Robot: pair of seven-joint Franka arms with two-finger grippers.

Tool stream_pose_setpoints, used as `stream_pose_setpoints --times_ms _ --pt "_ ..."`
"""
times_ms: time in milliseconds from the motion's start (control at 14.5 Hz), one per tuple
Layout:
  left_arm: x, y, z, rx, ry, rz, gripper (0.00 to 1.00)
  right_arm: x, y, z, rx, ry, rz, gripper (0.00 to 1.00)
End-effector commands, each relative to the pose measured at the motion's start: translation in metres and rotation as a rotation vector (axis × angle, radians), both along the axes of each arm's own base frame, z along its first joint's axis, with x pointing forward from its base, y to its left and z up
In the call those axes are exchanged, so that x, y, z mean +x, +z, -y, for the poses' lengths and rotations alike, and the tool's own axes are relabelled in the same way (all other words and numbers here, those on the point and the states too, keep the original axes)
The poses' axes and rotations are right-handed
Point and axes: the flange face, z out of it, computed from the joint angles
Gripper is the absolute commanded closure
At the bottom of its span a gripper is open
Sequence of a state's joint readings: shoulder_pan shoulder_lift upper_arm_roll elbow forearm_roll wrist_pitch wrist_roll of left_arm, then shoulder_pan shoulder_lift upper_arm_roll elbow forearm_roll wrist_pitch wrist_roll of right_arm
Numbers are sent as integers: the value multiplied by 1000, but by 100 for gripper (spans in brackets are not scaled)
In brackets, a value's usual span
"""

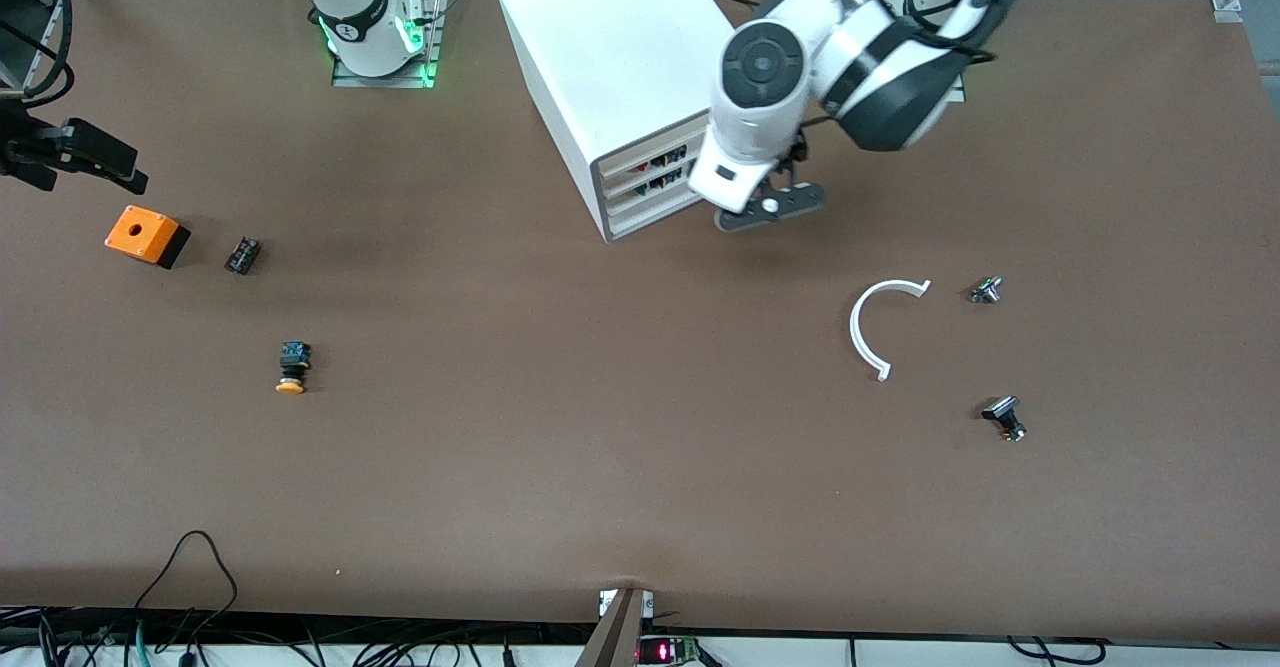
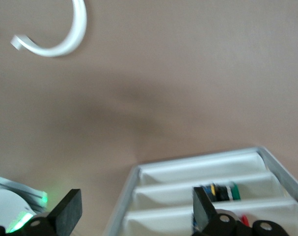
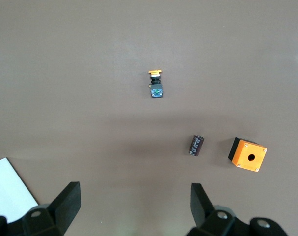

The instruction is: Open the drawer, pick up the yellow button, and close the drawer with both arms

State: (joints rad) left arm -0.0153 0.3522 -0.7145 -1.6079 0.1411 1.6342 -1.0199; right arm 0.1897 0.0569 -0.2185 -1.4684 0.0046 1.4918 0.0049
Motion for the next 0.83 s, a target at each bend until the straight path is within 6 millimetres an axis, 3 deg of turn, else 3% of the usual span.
stream_pose_setpoints --times_ms 0,138,345,483,759 --pt "30 50 -43 -2 -64 54 0 -6 21 -4 -14 -9 10 1" --pt "50 91 -82 -42 -155 75 0 -7 24 -4 -14 -11 13 1" --pt "61 131 -139 -50 -294 131 0 -7 23 -4 -14 -11 10 1" --pt "66 150 -186 -69 -345 149 0 -7 23 -5 -16 -11 12 1" --pt "65 160 -275 -171 -421 142 0 -6 22 -4 -15 -14 10 1"
